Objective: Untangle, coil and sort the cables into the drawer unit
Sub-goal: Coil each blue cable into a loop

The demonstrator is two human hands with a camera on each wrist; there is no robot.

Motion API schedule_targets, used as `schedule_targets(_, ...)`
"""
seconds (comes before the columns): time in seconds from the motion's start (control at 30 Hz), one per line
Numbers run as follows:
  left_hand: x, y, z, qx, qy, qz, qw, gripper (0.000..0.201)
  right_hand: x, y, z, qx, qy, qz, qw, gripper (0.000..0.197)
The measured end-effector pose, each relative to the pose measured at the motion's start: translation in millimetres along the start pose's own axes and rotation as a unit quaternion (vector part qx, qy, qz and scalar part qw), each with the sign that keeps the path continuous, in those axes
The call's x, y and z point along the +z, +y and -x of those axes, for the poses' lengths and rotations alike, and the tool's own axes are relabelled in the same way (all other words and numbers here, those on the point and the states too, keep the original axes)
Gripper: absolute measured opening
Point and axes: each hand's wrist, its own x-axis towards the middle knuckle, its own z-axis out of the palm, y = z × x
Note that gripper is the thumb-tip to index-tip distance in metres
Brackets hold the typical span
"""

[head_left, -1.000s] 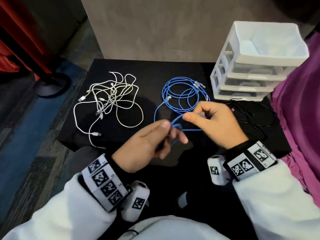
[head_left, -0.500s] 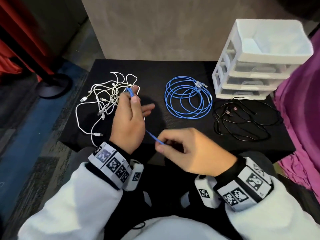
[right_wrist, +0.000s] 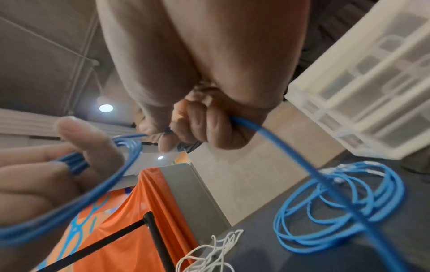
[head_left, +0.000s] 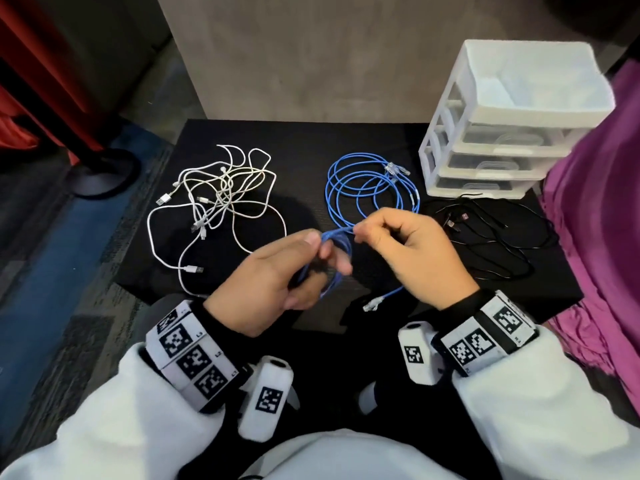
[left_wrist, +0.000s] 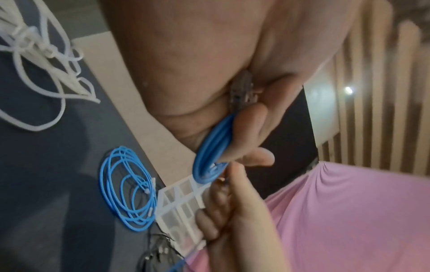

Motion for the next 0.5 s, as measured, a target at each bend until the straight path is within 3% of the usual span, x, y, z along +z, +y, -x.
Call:
schedule_targets(0.17,-15,13,2,-0.017,-0.016,0.235,0.972,0.028,1,44,16,0.073,-0.04,-0.028,0.996,0.021)
schedule_targets(0.37,-24,16,-1,0.006,-0.009,0.324,0.946,0.034,12,83,44,0.139,-0.117,0.065,0.981,0.016)
schedule_targets(0.43,-22,13,-2,-0.006,-0.011,0.333,0.943,0.033,16,81,43,0.156,-0.085,0.068,0.982,0.016)
schedule_targets(0.5,-15,7,-4,-0.02,-0.004,0.324,0.946,0.031,19,65,35,0.194,0.015,-0.066,0.979,0.016)
